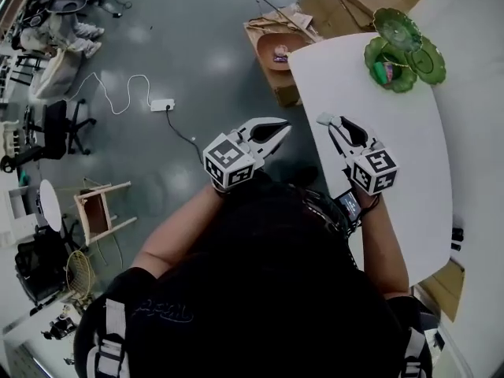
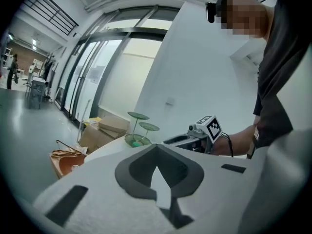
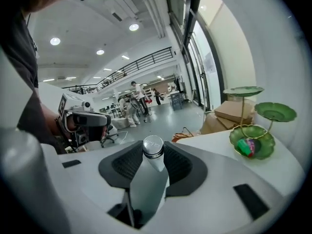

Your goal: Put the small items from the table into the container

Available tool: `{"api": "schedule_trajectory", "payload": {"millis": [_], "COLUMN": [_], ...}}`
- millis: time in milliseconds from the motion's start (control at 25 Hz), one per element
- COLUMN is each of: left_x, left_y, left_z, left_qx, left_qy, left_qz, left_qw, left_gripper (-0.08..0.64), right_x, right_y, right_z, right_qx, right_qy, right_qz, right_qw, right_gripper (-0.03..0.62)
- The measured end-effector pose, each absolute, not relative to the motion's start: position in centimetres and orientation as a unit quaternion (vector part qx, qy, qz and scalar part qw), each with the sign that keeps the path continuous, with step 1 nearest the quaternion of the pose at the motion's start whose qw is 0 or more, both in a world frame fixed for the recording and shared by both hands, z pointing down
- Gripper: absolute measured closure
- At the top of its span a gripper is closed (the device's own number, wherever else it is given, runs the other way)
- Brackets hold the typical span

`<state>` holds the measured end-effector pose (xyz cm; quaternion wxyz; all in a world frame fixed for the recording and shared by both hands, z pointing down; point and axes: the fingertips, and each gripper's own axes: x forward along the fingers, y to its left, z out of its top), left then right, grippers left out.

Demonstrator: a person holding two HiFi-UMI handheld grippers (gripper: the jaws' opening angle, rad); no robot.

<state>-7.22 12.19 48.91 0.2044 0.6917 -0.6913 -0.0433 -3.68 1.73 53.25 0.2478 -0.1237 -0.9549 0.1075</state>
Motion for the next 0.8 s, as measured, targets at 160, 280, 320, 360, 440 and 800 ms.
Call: {"api": "schedule_trajectory", "payload": {"millis": [160, 280, 320, 360, 440, 800], "left_x": [-6.3, -6.9, -7.2, -7.5, -7.9, -15.2], "left_y": [6.6, 1.8, 0.3, -1.2, -4.1, -9.5], "left_z": [48.2, 47.9, 47.8, 47.7, 47.6, 46.3], "left_qx": [0.749, 0.792, 0.803, 0.814, 0.844, 0.919], "left_qy": [-0.629, -0.573, -0.558, -0.542, -0.497, -0.356], "left_qz": [-0.031, -0.029, -0.029, -0.028, -0.022, 0.015], "left_qw": [0.208, 0.210, 0.209, 0.207, 0.201, 0.171], "left_gripper": [0.555, 0.556, 0.555, 0.555, 0.555, 0.555], "right_x": [-2.0, -1.4, -1.4, -1.3, -0.8, -5.1], "right_y": [-3.2, -6.8, -7.9, -8.9, -10.7, -13.6], "right_z": [51.4, 50.7, 50.7, 50.6, 50.6, 49.3], "right_qx": [-0.053, 0.017, 0.033, 0.051, 0.102, 0.263], "right_qy": [-0.961, -0.962, -0.961, -0.960, -0.956, -0.931], "right_qz": [0.139, 0.159, 0.165, 0.170, 0.178, 0.193], "right_qw": [0.234, 0.224, 0.221, 0.219, 0.211, 0.161], "right_gripper": [0.449, 0.449, 0.449, 0.451, 0.449, 0.450]}}
